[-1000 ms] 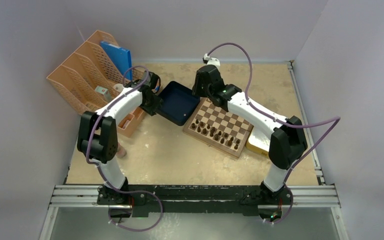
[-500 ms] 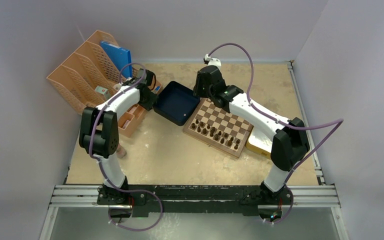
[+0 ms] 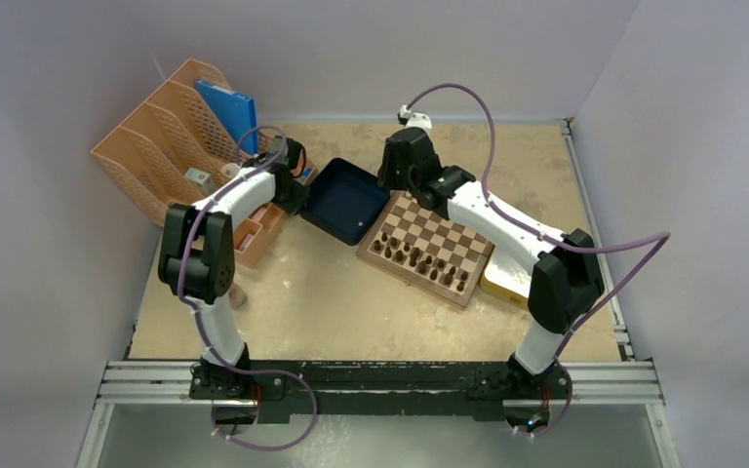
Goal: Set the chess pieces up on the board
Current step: Adjust the storage box at the center of the board.
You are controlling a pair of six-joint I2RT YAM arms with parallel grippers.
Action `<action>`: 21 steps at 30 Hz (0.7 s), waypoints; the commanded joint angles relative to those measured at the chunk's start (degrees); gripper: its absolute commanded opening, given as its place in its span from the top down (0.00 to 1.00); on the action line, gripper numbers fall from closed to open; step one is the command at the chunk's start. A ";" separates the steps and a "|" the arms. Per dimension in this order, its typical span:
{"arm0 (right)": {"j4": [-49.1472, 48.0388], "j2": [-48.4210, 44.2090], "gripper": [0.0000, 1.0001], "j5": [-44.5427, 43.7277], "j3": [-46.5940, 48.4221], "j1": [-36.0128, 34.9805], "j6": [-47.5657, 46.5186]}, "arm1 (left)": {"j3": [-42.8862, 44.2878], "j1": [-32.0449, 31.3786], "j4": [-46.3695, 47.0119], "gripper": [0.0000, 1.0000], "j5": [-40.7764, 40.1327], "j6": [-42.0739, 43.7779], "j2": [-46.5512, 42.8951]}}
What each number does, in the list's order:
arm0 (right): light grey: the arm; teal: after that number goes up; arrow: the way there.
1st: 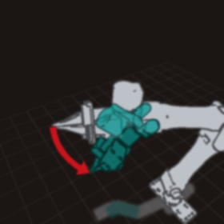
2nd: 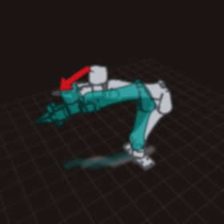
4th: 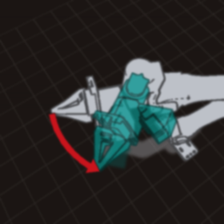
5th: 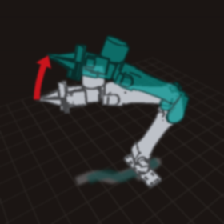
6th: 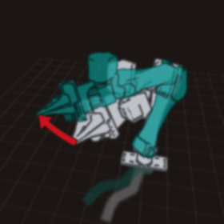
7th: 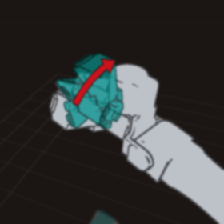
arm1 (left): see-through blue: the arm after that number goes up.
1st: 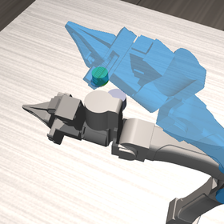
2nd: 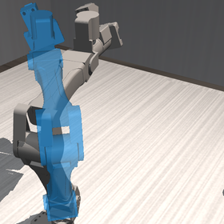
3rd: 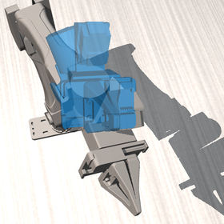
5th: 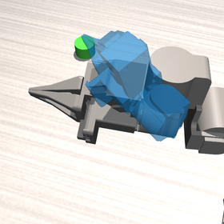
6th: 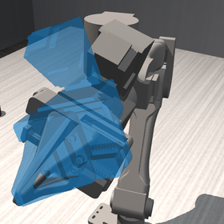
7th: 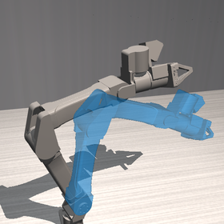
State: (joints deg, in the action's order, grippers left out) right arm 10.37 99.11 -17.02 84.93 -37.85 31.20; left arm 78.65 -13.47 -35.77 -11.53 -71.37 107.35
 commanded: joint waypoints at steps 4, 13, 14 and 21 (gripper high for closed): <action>-1.82 -3.30 0.66 -0.64 -0.35 0.22 -0.62 | 1.58 0.82 1.43 1.00 1.15 -1.54 -1.37; -2.29 -3.99 0.66 0.84 -1.05 0.28 -1.19 | -6.62 0.91 12.78 1.00 0.50 -1.25 -8.45; -2.73 -4.13 0.66 2.02 -1.10 0.27 -1.71 | -8.25 0.91 15.34 1.00 0.68 -0.59 -9.49; -7.15 -6.12 0.66 7.16 -4.18 0.29 -2.80 | -14.44 0.91 23.42 1.00 0.61 1.31 -14.33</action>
State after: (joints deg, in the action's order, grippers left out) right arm 7.49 96.38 -12.34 81.38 -37.80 29.71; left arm 65.21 -13.02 -22.20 -10.94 -70.76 97.36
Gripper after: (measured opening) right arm 0.339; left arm 0.065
